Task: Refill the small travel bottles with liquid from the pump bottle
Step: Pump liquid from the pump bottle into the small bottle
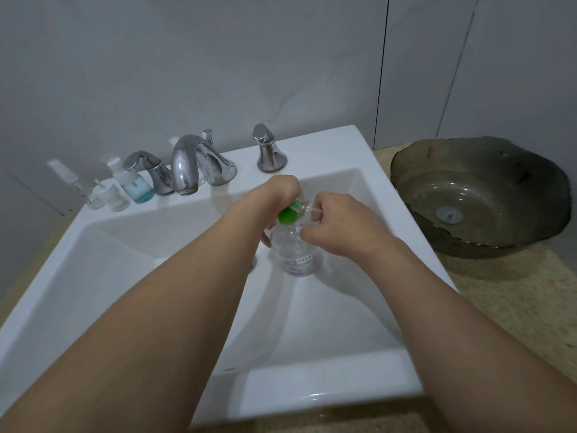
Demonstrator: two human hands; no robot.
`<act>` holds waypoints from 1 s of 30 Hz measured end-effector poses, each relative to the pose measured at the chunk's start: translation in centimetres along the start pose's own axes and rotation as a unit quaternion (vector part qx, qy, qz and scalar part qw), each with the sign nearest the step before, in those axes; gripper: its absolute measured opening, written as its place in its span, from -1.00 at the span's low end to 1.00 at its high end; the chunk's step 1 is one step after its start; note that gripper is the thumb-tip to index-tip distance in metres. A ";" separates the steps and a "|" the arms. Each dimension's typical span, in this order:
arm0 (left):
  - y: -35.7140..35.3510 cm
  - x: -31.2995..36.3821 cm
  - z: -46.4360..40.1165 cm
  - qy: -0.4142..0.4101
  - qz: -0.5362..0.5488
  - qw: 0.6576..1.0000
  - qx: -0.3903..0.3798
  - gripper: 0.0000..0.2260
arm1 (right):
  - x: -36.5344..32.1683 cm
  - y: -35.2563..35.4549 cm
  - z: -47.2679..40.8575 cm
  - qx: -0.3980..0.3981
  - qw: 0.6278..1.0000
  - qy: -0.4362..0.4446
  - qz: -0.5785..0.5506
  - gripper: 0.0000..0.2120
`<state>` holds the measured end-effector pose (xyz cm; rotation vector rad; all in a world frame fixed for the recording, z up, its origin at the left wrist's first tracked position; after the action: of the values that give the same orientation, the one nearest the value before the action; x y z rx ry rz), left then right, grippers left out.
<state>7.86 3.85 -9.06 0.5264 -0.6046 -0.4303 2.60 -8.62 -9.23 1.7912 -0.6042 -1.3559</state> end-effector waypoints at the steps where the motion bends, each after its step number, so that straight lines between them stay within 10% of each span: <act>1: -0.1 0.0 -0.2 -0.001 0.005 1.000 0.006 -0.73 | 0.1 -0.2 0.0 -0.007 1.000 -0.003 -0.004 -0.78; 19: 0.7 0.4 0.0 0.035 0.007 0.997 -0.073 -0.46 | -0.3 0.6 0.0 0.024 1.000 0.016 -0.008 -0.74; 30: -0.3 0.0 -1.3 0.008 -0.012 1.000 -0.016 -0.71 | 0.2 -0.3 0.0 -0.019 1.000 -0.005 -0.020 -0.78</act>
<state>8.63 3.99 -10.16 0.5073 -0.5753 -0.4568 2.67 -8.56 -9.55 1.7750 -0.5473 -1.3939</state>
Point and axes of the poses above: each hand's wrist, its own z-axis away from the middle knuckle, its own y-axis out of the back of the hand, x = y × z, the point moved 4 cm from there along -z, towards the middle knuckle, and after that the axes turned 11 degrees about y, right-handed, at the moved point
